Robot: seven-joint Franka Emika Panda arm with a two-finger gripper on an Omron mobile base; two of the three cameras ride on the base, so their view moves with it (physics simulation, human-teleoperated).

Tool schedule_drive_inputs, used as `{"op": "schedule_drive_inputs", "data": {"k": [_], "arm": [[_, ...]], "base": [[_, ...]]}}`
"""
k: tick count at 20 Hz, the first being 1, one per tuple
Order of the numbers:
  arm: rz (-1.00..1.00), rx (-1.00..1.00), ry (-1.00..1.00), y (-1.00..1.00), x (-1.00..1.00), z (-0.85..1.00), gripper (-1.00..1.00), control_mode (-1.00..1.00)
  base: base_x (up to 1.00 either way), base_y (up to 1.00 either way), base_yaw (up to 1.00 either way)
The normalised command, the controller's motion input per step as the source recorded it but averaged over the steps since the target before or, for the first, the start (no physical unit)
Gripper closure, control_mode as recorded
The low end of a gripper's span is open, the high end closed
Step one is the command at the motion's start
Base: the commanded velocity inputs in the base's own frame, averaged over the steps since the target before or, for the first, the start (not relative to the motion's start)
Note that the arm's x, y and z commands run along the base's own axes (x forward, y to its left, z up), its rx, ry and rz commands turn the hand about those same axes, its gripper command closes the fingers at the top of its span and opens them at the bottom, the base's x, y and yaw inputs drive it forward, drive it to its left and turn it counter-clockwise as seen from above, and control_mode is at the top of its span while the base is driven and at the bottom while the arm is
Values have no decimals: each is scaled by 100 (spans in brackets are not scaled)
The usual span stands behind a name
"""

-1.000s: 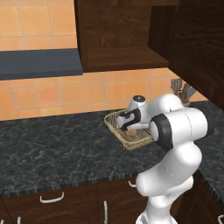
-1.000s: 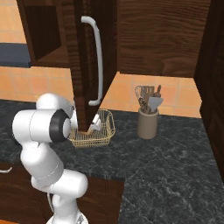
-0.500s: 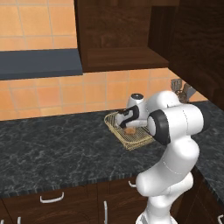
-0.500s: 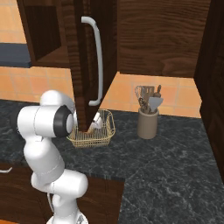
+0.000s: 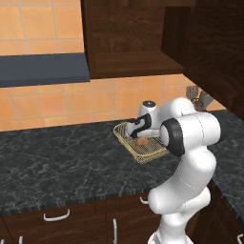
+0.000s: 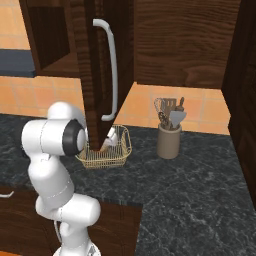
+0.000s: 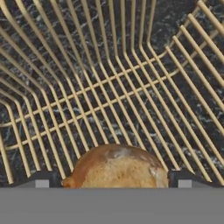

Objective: Open the cabinet, pick up the bread from the cabinet and place it in the basket. Then move the basket to the dining counter.

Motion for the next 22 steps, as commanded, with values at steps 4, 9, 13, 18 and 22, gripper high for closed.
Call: {"op": "schedule_drive_inputs", "data": {"k": [4, 9, 13, 18, 22], "arm": [[0, 0, -2, 2, 27, 0, -100, -100], [0, 0, -6, 1, -16, 0, -100, -100], [0, -1, -14, 0, -90, 10, -100, -100], [0, -4, -14, 7, -60, 63, -100, -100], [0, -5, -1, 15, -51, 71, -100, -100]], "base": [[0, 0, 0], [0, 0, 0], [0, 0, 0], [0, 0, 0], [0, 0, 0]]}}
